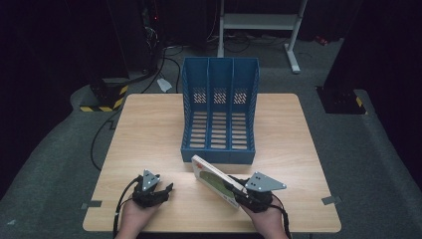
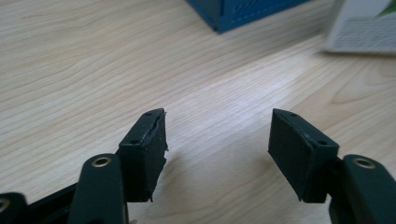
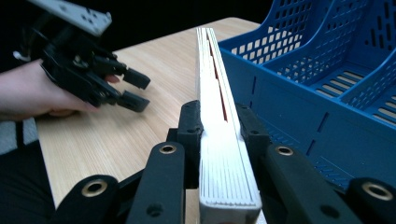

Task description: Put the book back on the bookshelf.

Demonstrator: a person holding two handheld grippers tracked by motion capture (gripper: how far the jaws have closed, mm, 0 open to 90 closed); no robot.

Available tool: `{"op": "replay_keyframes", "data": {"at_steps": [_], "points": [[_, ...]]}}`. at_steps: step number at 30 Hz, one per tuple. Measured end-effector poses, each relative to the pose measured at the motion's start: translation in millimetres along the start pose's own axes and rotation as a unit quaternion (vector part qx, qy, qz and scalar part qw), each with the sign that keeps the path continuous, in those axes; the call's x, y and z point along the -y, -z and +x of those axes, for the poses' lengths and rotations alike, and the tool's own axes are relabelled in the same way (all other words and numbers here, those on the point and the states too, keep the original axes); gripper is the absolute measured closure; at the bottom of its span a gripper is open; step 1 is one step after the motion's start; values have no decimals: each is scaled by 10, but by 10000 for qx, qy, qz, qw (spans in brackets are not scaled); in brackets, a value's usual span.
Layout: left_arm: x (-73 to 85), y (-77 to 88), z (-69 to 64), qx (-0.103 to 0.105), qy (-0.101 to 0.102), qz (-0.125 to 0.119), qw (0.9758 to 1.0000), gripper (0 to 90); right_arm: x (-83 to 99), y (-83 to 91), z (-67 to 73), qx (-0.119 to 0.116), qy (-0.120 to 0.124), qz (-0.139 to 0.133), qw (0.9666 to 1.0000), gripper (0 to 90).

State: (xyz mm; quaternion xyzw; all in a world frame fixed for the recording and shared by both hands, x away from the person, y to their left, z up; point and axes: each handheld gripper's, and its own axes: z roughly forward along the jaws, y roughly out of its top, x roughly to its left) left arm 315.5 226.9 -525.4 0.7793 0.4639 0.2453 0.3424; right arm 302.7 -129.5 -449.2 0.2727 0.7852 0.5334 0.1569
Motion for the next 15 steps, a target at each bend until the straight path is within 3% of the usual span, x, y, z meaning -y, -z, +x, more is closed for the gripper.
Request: {"op": "replay_keyframes", "data": {"at_steps": [2, 6, 9, 15], "points": [[3, -21, 20, 63, 108, 59, 9999, 354, -22, 25, 0, 33, 23, -52, 10000, 757], [2, -27, 35, 97, 113, 61, 9999, 351, -66, 71, -9, 127, 4, -69, 9999, 757], [-1, -45, 61, 152, 305, 92, 9994, 309, -116, 115, -29, 204, -40, -87, 9997, 758], [-5, -54, 45, 167, 259, 125, 9994, 254, -275, 224, -74, 390, -80, -216, 9990, 758]]}}
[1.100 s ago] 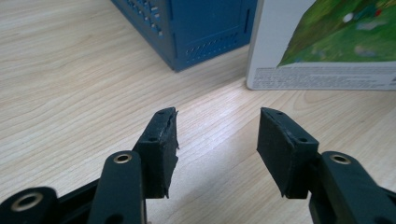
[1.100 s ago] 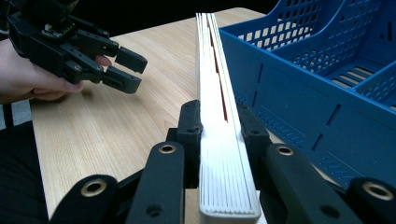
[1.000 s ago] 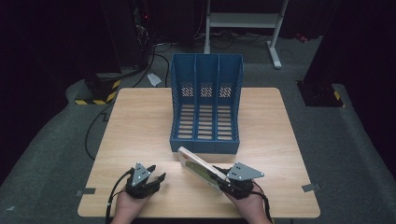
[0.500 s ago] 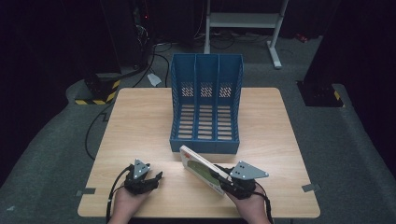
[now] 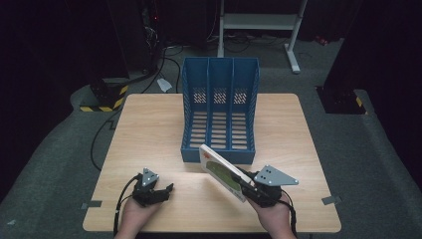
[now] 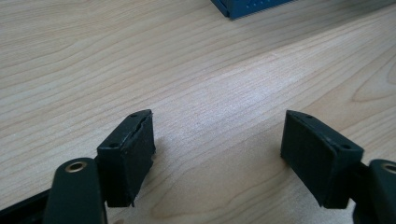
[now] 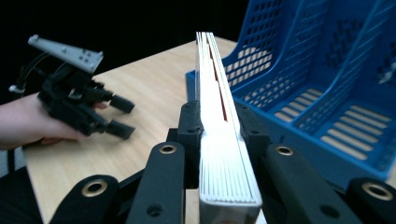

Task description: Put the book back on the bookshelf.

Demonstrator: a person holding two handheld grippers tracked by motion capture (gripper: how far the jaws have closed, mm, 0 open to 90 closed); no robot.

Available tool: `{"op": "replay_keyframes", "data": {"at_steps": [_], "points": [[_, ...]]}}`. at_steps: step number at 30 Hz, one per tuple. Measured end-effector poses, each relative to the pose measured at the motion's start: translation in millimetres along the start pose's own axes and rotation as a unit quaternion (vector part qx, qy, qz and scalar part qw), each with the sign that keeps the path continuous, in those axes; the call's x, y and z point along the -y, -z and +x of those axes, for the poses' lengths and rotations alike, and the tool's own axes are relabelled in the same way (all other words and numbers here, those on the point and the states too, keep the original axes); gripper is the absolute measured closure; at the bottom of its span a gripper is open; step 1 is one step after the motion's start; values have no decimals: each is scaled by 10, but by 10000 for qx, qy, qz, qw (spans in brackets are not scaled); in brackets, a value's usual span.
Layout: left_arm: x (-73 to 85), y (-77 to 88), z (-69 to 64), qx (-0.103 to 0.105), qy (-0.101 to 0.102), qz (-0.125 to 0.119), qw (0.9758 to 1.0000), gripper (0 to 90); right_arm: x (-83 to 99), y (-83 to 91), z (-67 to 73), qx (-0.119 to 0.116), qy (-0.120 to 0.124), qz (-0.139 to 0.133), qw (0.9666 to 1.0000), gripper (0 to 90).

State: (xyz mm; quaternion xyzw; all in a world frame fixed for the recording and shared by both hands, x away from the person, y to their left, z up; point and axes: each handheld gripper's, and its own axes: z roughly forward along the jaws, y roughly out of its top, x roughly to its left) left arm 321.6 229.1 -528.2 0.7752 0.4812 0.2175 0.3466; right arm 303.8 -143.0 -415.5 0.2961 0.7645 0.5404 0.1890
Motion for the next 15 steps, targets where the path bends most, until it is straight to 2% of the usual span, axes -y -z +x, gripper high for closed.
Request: {"op": "replay_keyframes", "data": {"at_steps": [8, 10, 15], "points": [[-1, -6, -5, 31, -25, -14, 10000, 246, -192, 128, -85, 399, -59, -157, 9991, 757], [-1, -7, -11, 44, -27, -19, 10000, 247, -238, 149, -113, 584, -90, -139, 9982, 758], [-2, -8, -11, 43, -53, -21, 10000, 250, -311, 188, -195, 622, -272, -186, 9975, 758]]}}
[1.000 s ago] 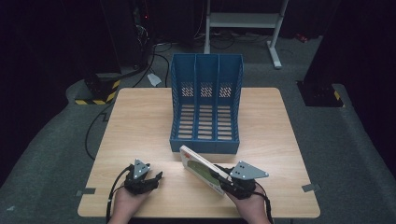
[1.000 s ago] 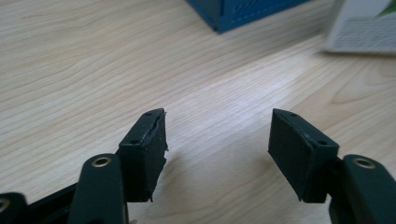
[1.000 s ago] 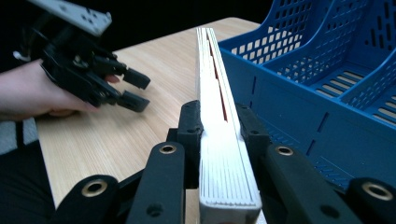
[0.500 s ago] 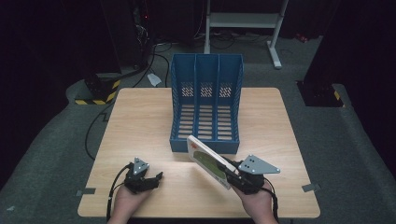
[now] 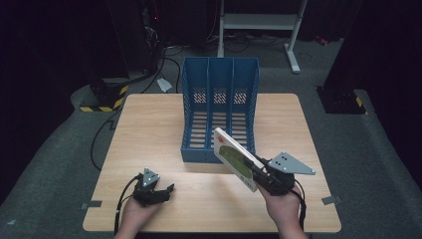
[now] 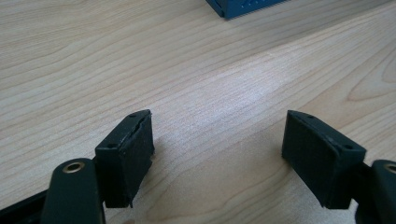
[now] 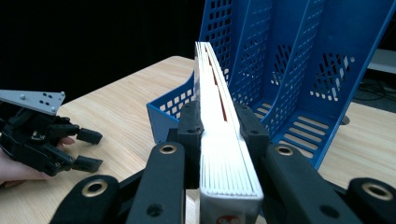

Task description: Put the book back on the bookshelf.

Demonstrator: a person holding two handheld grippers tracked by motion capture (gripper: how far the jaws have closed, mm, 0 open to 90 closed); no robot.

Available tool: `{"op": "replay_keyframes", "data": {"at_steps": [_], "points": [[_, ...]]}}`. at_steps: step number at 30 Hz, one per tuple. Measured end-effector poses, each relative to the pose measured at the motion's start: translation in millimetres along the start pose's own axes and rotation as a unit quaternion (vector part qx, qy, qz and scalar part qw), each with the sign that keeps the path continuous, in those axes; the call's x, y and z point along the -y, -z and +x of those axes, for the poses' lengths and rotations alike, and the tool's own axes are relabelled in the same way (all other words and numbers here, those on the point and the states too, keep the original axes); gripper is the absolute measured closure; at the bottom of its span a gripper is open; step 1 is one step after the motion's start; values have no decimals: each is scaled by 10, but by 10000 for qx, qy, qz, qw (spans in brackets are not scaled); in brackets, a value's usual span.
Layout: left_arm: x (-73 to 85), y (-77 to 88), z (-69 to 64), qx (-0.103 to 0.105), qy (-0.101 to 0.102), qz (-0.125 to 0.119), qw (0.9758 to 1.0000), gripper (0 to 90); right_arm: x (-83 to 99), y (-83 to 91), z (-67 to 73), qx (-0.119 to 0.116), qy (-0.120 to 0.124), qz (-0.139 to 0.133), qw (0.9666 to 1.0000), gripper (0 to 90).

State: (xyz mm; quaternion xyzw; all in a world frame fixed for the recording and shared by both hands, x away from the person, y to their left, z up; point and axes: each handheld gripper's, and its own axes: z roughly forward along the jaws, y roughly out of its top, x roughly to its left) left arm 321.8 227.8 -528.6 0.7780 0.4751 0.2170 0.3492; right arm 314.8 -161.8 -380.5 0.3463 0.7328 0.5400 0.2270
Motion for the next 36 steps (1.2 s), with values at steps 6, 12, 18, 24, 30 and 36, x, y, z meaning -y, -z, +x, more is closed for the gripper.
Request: {"op": "replay_keyframes", "data": {"at_steps": [6, 12, 18, 24, 30, 36], "points": [[0, -1, -5, 16, 2, -7, 10000, 253, -73, 60, 39, -109, -48, -146, 9998, 758], [-1, 0, -7, 23, -11, -3, 10000, 255, -208, 124, -23, 316, 17, -293, 9991, 758], [-1, -1, -7, 38, -46, -3, 10000, 256, -276, 51, -198, 667, -71, -291, 9973, 758], [-1, 1, -9, 58, -59, -3, 10000, 264, -319, -93, -337, 945, -172, -213, 9952, 757], [-2, 1, -10, 64, -60, 6, 10000, 263, -384, -259, -464, 1203, -273, -154, 9922, 758], [-4, 0, -9, 57, -83, 0, 9999, 264, -422, -452, -574, 1480, -447, -76, 9879, 757]]}}
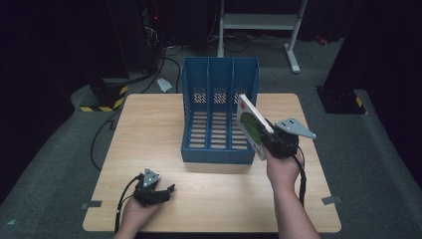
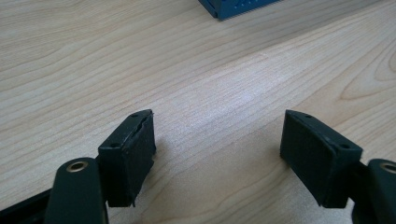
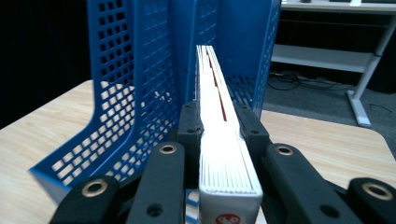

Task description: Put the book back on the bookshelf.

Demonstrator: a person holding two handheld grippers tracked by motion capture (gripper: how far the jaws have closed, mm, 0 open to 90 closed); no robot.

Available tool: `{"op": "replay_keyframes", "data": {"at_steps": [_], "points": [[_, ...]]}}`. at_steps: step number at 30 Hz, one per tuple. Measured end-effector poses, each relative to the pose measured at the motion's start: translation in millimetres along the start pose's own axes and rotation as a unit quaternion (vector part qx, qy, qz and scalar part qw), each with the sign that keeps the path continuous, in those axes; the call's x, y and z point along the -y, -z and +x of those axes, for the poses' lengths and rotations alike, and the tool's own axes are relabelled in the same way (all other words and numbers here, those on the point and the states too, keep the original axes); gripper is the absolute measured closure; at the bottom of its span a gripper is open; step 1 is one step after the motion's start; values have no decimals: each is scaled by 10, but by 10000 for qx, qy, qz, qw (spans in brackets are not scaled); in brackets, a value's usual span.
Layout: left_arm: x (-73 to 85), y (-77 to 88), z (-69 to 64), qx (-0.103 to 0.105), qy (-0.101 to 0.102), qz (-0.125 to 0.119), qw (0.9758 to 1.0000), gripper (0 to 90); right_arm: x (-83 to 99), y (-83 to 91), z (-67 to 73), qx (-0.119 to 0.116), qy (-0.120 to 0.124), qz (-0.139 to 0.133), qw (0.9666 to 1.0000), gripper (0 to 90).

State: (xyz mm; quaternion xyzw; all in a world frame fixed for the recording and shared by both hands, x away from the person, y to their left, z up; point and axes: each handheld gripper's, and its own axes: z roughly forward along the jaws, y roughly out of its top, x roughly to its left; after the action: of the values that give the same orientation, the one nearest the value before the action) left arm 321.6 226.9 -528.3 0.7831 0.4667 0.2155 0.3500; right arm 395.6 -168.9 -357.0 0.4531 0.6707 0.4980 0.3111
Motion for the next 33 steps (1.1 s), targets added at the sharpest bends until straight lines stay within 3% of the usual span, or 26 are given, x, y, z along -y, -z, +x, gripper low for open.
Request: {"op": "replay_keyframes", "data": {"at_steps": [19, 28, 33], "points": [[0, 0, -4, 35, -3, 1, 10000, 265, -52, -716, -17, 533, -388, 333, 9973, 757], [-2, -3, -2, 53, -13, -4, 10000, 265, -11, -1019, 65, 755, -189, 508, 9957, 757], [-2, -2, -3, 51, -13, 3, 10000, 266, 52, -1164, 82, 839, -199, 593, 9945, 756]]}}
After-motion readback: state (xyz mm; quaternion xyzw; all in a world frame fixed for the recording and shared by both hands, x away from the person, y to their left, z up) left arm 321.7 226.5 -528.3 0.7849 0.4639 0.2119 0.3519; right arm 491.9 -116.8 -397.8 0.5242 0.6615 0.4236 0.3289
